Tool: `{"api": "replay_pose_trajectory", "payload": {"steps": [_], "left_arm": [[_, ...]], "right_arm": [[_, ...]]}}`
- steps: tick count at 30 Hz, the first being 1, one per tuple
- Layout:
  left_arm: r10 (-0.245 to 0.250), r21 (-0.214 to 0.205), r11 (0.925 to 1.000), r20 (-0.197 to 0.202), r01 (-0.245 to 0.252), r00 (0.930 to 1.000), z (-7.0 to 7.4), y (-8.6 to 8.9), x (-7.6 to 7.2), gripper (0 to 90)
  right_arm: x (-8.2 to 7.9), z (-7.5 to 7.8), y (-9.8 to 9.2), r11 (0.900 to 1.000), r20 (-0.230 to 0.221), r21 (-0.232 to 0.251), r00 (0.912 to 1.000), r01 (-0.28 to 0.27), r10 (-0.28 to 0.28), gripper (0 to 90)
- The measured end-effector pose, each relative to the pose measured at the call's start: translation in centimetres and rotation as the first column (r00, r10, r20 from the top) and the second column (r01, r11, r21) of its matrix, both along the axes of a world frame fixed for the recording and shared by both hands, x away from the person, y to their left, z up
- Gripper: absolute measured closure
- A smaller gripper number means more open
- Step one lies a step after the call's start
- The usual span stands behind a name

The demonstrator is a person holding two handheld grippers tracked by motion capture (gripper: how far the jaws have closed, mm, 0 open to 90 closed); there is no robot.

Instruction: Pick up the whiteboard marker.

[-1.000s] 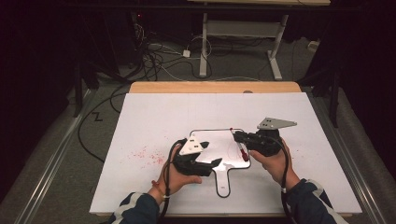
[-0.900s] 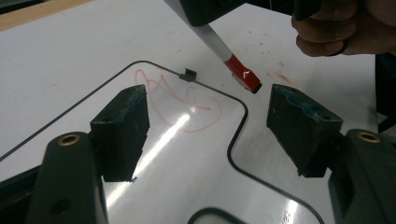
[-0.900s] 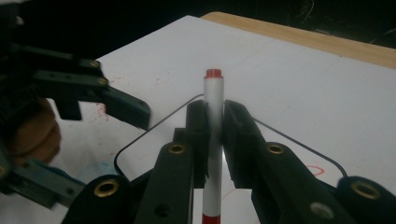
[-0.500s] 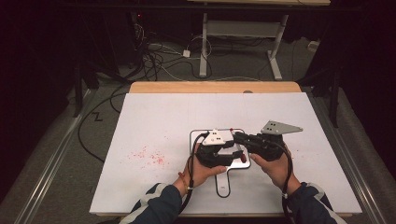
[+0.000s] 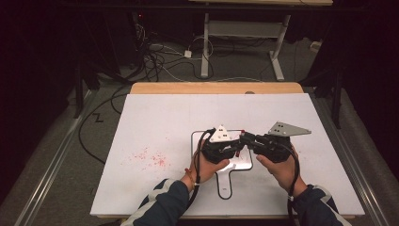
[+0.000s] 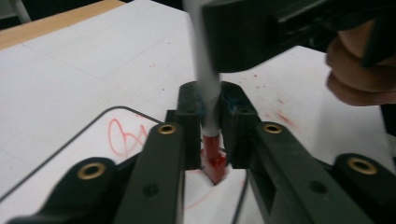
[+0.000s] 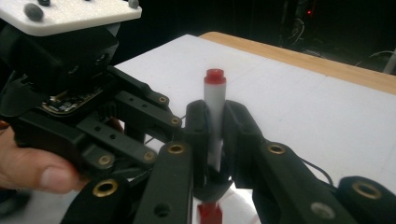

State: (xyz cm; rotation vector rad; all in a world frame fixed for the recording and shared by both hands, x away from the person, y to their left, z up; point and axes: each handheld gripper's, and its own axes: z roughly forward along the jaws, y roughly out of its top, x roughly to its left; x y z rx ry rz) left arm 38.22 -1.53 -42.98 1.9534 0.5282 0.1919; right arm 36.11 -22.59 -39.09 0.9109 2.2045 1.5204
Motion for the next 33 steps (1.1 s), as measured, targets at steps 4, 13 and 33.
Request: {"api": "replay_pose_trajectory", "payload": {"steps": [4, 13, 33], "left_arm": [[-0.016, 0.017, 0.9997, 0.046, 0.016, 0.9988, -0.6, -1.5, 1.8, 78.8], [0.013, 0.071, 0.9973, 0.08, -0.019, 0.9967, -2.3, -3.3, 4.8, 78.9], [0.122, 0.115, 0.9842, 0.104, -0.134, 0.9871, -3.0, -4.2, 8.8, 78.9]], "right_arm": [[0.0, 0.1, -1.0, 0.9994, 0.001, 0.004, 0.9995, 0.033, -0.033, 56.0], [-1.5, -0.3, -4.9, 0.9972, 0.083, -0.041, 0.9948, 0.063, -0.059, 45.1], [-1.5, -2.6, -5.7, 0.9903, 0.064, -0.138, 0.9979, 0.017, -0.008, 42.7]]}}
